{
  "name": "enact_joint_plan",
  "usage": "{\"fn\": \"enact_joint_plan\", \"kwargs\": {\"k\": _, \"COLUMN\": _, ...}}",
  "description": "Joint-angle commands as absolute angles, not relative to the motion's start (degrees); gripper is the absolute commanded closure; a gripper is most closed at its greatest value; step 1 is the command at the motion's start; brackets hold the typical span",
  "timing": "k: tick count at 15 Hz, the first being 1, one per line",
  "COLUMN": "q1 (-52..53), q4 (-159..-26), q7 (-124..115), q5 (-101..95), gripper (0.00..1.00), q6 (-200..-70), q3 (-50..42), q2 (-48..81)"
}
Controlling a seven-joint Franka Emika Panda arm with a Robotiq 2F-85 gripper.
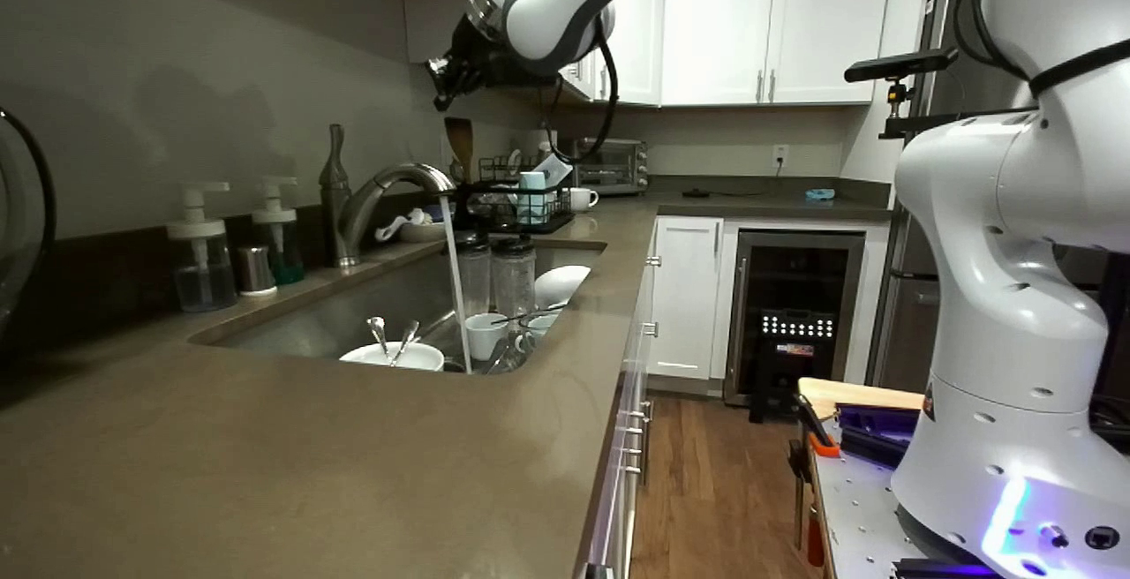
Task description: Open the tap
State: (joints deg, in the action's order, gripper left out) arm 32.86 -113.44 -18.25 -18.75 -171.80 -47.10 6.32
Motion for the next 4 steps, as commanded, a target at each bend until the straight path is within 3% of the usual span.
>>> {"fn": "enact_joint_plan", "kwargs": {"k": 1, "q1": 36.21, "q4": -114.07, "q7": -22.61, "q5": -25.53, "gripper": 0.97, "q6": -165.76, "q3": -48.94, "q2": 1.61}}
{"fn": "enact_joint_plan", "kwargs": {"k": 4, "q1": 36.95, "q4": -113.84, "q7": -26.33, "q5": -31.23, "gripper": 0.97, "q6": -162.35, "q3": -48.44, "q2": -0.99}}
